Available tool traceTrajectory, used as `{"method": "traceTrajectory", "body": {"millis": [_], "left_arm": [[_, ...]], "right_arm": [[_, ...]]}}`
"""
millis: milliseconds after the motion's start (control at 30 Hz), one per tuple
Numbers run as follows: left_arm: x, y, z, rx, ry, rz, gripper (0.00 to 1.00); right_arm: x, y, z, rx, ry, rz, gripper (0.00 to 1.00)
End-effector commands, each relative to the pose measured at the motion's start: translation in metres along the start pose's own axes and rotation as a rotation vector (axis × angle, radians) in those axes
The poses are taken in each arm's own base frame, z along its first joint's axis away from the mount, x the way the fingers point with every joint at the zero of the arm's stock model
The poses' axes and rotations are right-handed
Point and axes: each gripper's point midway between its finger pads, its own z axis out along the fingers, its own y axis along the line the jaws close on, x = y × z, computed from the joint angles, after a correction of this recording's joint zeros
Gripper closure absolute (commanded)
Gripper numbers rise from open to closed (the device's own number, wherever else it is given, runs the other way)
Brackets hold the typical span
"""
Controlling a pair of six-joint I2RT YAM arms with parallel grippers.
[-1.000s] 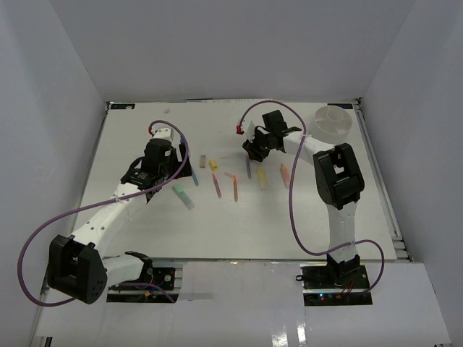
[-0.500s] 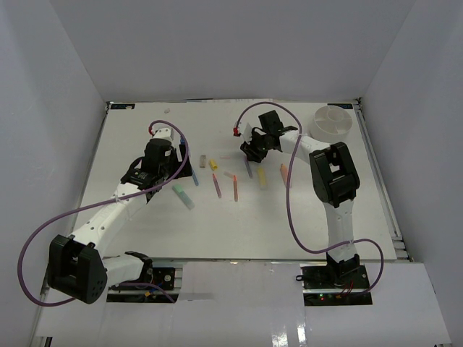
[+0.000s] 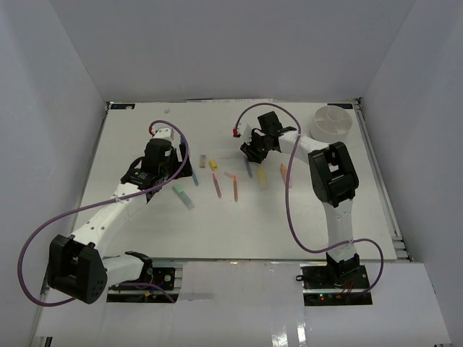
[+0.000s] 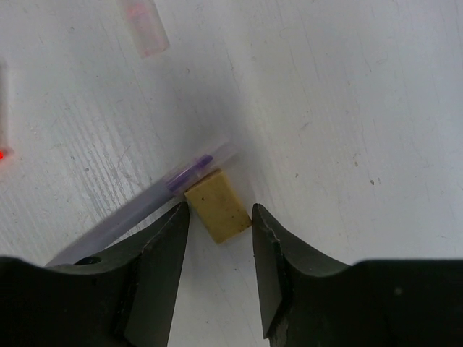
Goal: Sort the stationery into containers
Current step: Pick up the stationery from the center of the board.
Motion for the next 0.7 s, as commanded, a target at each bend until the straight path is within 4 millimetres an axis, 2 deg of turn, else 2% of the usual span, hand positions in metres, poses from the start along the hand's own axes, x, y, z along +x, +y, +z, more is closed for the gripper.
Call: {"method": "traceTrajectory", "body": {"millis": [0,167,200,267,300,367,433,467,533,567,600,633,667], "left_arm": [[-0.017,-0.004,-0.005,0.016,-0.035,-0.002,0.06],[-0.018,-0.004,-0.005,0.018,-0.038,-0.004,0.06],[-0.018,-0.004,-0.006,0.018,-0.041,-0.004,0.06],[-0.018,-0.004,-0.006,0.019,-0.041,-0.003,0.06],[-0.019,-0.005,-0.007,0.02,-0.043,-0.005,0.06],[-0.019,-0.005,-0.006,0.022,-0.041,-0.005,0.06],[-0.019,-0.005,-0.006,0.022,-0.041,-0.005,0.06],[-0.019,-0.006,-0.007,0.025,-0.043,-0.007,0.06],[-0.019,-0.006,-0.007,0.024,-0.042,-0.006,0.06],[-0.02,-0.006,-0.008,0.025,-0.045,-0.007,0.06],[-0.019,-0.006,-0.007,0.026,-0.041,-0.006,0.06],[-0.02,-0.006,-0.008,0.027,-0.044,-0.008,0.06],[-0.02,-0.006,-0.008,0.027,-0.045,-0.009,0.06]], "right_arm": [[0.0,-0.005,0.002,0.019,0.013,0.015,0.54],[-0.002,-0.009,-0.008,0.06,0.017,0.037,0.65],[0.001,-0.008,-0.01,0.065,0.021,0.047,0.72],[-0.007,-0.015,-0.021,0.098,-0.012,0.057,0.78],[-0.003,-0.016,-0.023,0.105,-0.009,0.069,0.91],[-0.01,-0.022,-0.035,0.144,-0.032,0.078,0.92],[-0.008,-0.024,-0.042,0.171,-0.031,0.097,0.92],[-0.014,-0.031,-0.051,0.208,-0.049,0.112,0.92],[-0.009,-0.043,-0.063,0.286,-0.038,0.151,0.92],[-0.017,-0.051,-0.074,0.333,-0.063,0.179,0.92],[-0.01,-0.061,-0.084,0.411,-0.039,0.21,0.92],[-0.021,-0.074,-0.1,0.487,-0.073,0.224,0.92],[-0.019,-0.083,-0.11,0.559,-0.074,0.275,0.92]]}}
